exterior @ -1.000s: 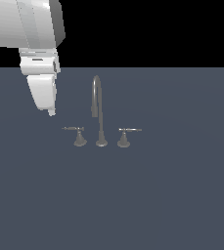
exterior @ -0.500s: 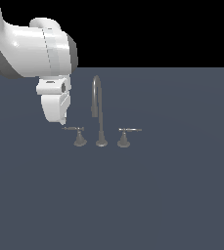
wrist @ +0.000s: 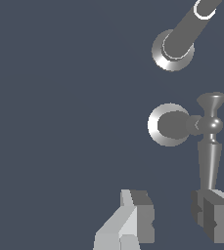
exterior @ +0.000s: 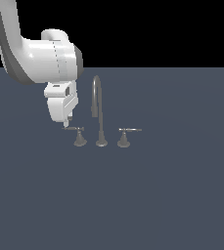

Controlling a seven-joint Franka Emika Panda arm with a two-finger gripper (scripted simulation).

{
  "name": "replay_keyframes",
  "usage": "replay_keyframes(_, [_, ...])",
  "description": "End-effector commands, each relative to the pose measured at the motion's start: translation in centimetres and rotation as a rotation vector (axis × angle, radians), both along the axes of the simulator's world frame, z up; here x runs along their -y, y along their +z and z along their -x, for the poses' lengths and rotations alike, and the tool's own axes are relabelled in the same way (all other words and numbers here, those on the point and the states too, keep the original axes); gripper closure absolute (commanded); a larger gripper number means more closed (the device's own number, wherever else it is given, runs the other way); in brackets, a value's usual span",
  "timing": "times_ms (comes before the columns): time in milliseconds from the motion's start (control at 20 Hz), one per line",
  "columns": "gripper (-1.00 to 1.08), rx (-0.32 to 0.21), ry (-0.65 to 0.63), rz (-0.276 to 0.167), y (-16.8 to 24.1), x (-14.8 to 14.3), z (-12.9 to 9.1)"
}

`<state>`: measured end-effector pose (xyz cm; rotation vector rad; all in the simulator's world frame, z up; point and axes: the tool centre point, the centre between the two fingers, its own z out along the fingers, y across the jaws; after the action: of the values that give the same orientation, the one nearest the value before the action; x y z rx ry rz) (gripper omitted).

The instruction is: Turn on the faucet by rotating a designated handle.

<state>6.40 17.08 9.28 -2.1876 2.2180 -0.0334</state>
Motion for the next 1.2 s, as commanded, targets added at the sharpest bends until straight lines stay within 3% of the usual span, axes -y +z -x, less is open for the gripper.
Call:
replay_keyframes(0, [1.08,-0.033,-0.027,0.004,-2.6,0.8,0.4])
replay_keyframes(400, [1.08,-0.032,-0.037,0.004,-2.7,0.9,0.2])
replay_keyframes(950, [1.08,-0.033,-0.037,0.003,-2.8,-1.0,3.8])
replay_keyframes(1050, [1.08,-0.021,-0.033,-0.002,-2.5,-0.8,2.9])
replay_keyframes(1150, [1.08,-0.022,-0.034,-0.002,-2.6,-0.7,3.6])
